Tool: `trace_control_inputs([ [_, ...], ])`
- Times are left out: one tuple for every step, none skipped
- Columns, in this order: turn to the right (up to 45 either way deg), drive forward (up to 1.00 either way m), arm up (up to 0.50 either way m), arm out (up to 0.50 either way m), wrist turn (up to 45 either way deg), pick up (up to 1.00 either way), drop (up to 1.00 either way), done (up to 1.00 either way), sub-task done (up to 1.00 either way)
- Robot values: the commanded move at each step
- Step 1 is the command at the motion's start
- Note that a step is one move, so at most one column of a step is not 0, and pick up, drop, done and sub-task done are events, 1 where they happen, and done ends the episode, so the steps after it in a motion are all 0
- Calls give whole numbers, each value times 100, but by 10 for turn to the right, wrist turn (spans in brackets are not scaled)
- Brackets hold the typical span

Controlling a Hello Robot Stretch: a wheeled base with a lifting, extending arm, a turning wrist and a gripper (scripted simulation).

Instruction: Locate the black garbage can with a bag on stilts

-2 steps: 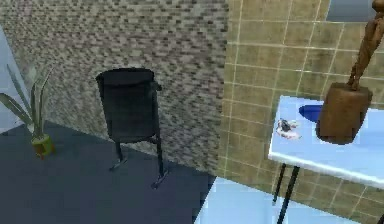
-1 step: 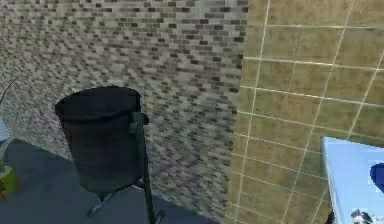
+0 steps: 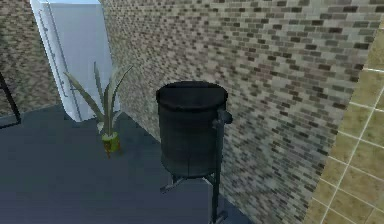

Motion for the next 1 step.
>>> trace_control_inputs([
  [0, 0, 0, 0, 0, 0, 0, 100, 0],
])
